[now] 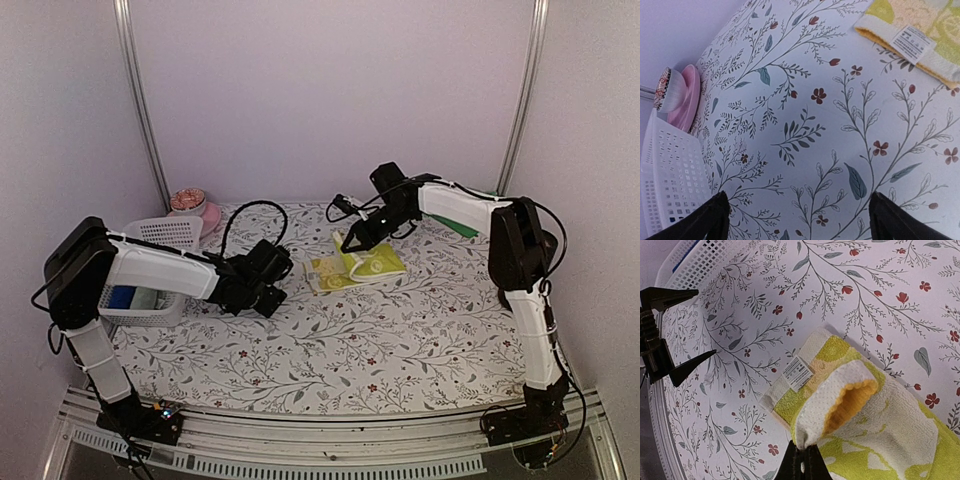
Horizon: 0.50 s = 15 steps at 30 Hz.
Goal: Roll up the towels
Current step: Fold the towel at the center of the board.
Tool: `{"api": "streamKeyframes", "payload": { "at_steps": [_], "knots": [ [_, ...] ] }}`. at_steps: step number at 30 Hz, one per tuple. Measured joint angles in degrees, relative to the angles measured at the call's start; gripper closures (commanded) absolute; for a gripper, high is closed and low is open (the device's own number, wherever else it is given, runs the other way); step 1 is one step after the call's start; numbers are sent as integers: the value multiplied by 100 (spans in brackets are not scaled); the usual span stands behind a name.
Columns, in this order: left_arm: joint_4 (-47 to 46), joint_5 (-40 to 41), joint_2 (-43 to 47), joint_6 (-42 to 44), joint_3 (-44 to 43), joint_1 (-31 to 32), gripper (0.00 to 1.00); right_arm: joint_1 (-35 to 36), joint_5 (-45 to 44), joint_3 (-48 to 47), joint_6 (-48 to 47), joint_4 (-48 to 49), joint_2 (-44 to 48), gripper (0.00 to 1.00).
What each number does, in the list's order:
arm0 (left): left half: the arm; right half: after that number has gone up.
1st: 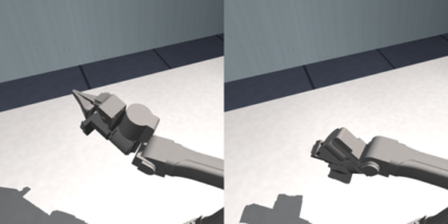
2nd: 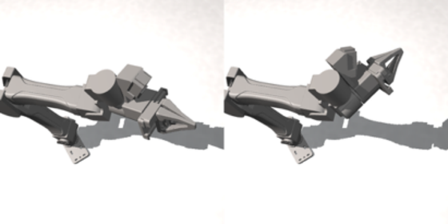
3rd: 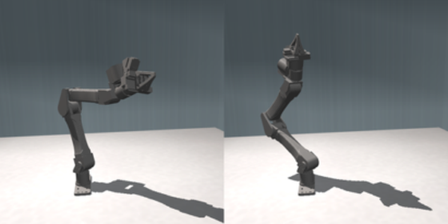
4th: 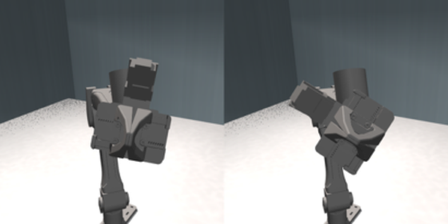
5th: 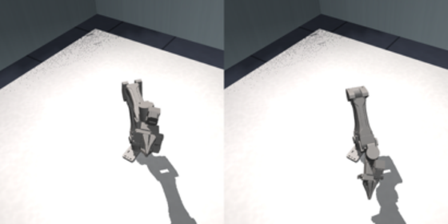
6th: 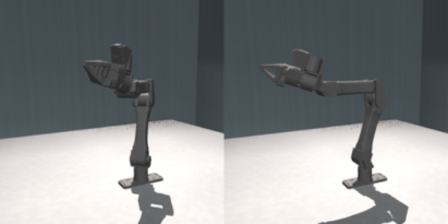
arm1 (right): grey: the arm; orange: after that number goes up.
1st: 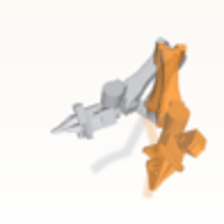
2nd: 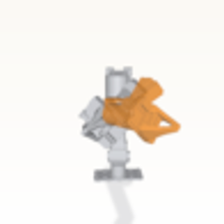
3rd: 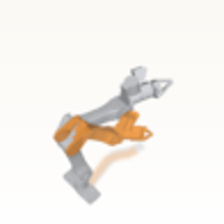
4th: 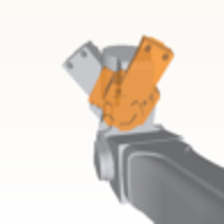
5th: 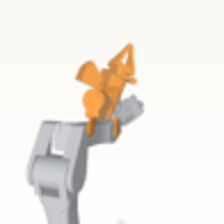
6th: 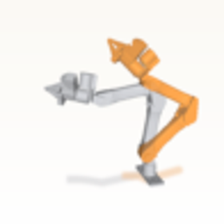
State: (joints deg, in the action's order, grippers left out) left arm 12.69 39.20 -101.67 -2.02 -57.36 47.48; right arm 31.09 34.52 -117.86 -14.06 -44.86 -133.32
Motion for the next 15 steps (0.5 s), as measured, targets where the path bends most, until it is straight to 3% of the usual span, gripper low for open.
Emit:
{"api": "streamKeyframes", "payload": {
  "at_steps": [15],
  "knots": [
    [2,-4,-39,-4,-2,0,3,223,37,-72,122,212,-382,98]
  ]
}}
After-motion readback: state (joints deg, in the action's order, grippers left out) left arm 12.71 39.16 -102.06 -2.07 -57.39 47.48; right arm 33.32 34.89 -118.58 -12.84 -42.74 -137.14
